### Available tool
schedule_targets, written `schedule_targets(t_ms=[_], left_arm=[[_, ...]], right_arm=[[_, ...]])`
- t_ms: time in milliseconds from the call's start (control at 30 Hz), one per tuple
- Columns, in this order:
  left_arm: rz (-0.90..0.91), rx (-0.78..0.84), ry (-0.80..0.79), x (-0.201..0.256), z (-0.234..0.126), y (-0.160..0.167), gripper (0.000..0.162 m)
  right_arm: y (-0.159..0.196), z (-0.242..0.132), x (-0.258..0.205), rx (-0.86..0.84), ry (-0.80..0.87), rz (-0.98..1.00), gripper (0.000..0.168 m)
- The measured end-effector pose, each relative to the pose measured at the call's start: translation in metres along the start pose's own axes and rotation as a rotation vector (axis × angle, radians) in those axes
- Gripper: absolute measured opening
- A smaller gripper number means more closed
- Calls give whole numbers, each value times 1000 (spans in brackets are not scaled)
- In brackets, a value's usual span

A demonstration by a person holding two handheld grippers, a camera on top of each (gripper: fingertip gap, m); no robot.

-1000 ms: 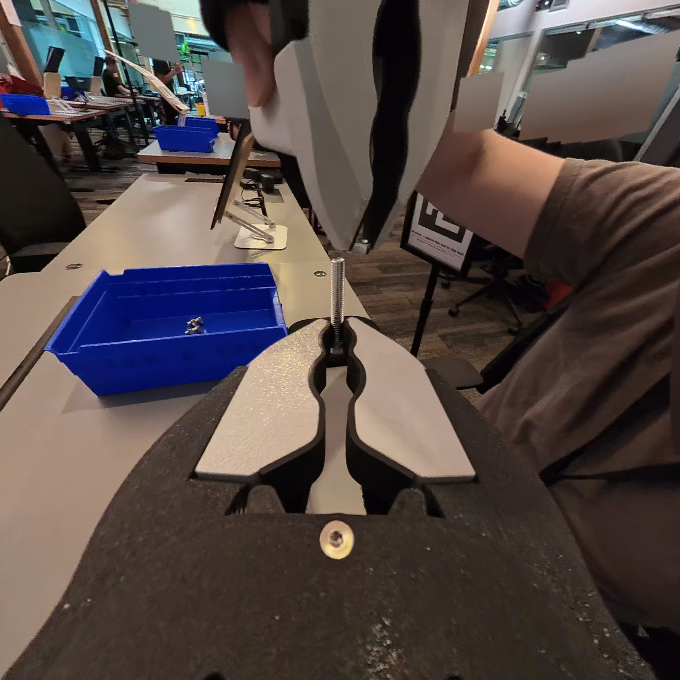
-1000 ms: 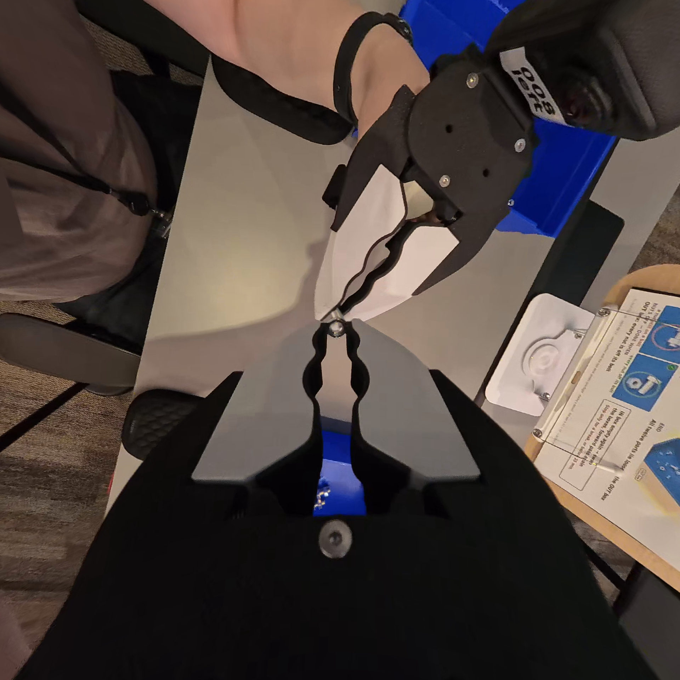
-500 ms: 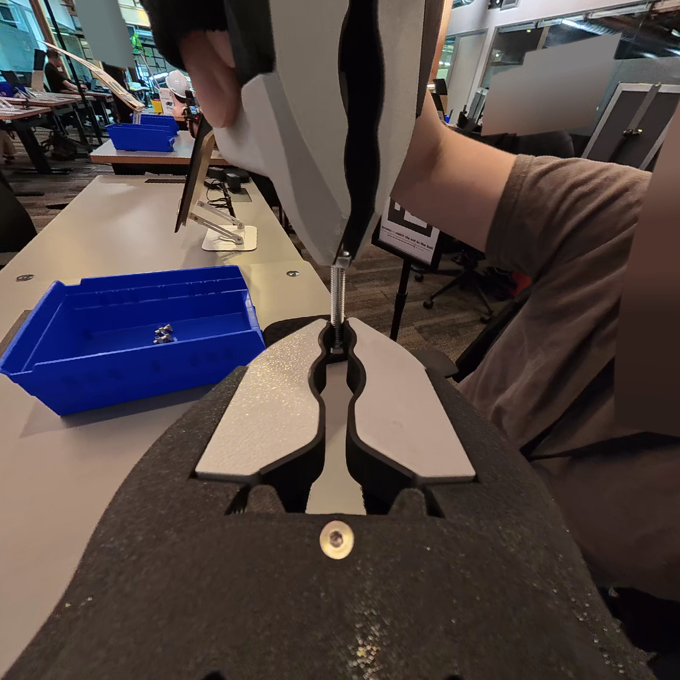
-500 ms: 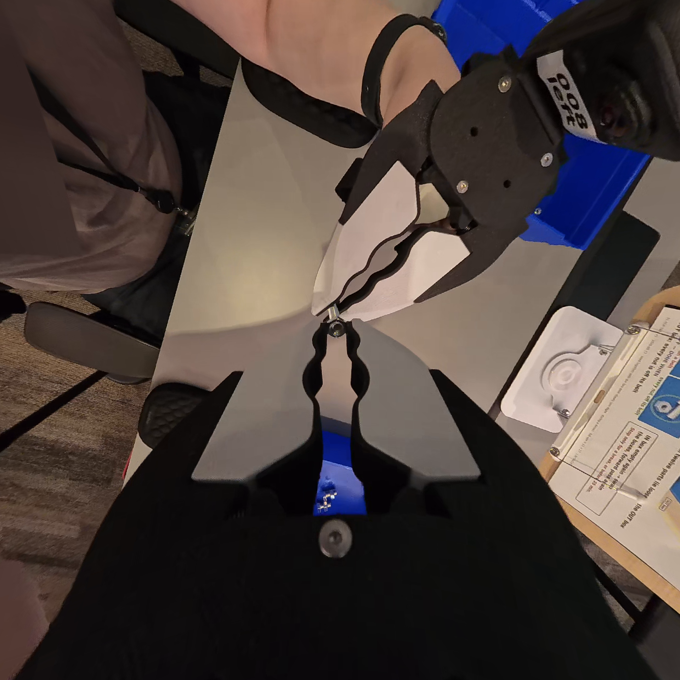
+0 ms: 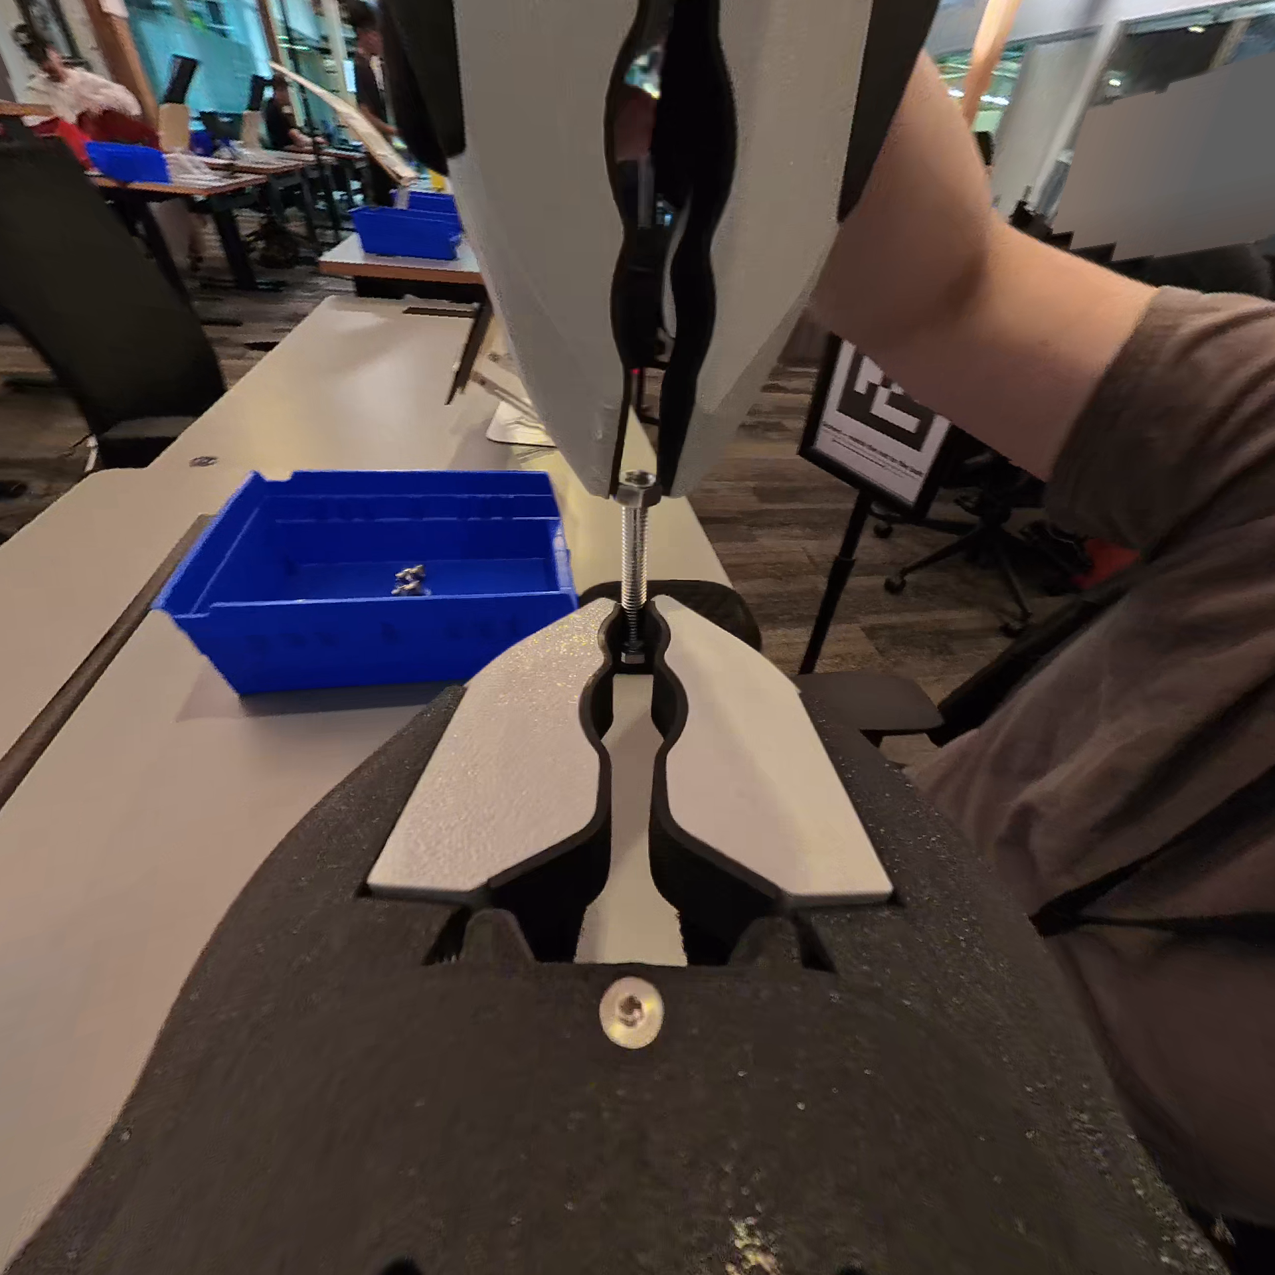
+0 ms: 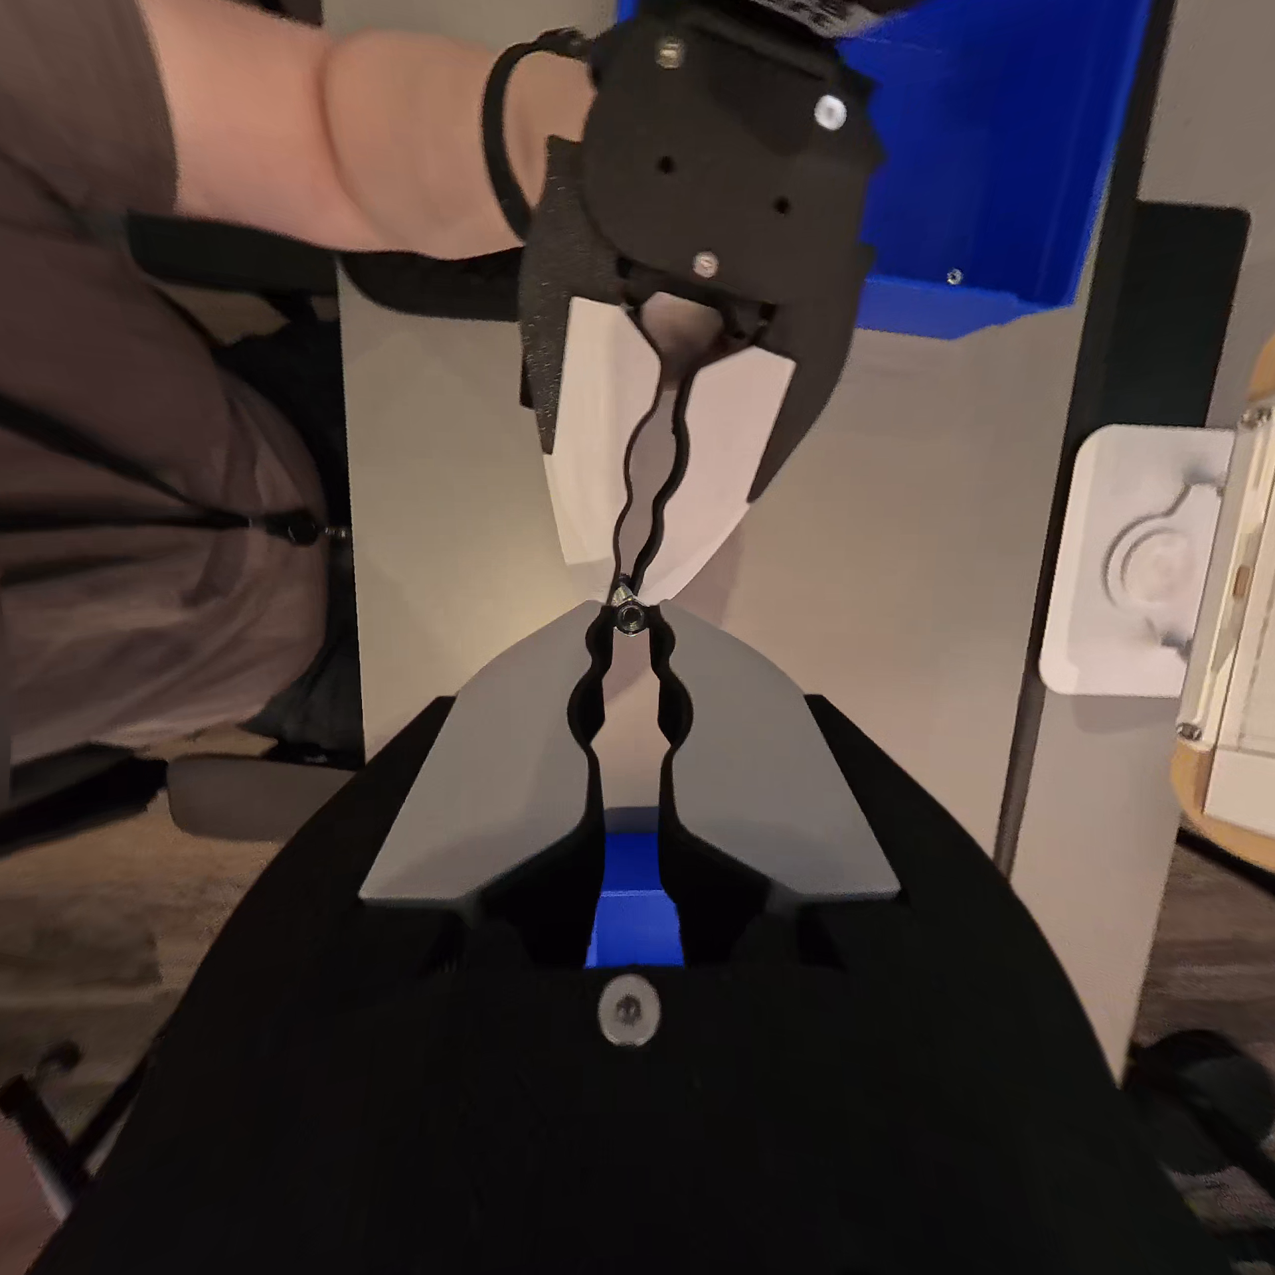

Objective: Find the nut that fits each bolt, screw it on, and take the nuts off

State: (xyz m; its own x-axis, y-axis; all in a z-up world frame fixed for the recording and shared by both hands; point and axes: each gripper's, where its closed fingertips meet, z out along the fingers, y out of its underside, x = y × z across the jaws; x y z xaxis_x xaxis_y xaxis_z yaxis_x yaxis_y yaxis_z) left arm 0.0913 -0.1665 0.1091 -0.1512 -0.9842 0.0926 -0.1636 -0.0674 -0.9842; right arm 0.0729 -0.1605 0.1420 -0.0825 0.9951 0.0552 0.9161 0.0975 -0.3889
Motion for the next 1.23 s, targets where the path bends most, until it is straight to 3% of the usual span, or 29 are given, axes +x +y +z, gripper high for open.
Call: schedule_targets(t_ms=[700, 900, 1233], left_arm=[[109, -132, -439, -44, -6, 9, 5], [110, -109, -480, -47, -11, 4, 5], [177, -177, -687, -64, -22, 5, 5]], right_arm=[[13, 7, 33, 67, 64, 535, 11], [8, 4, 39, 106, 84, 610, 11], [7, 7, 52, 97, 146, 699, 11]])
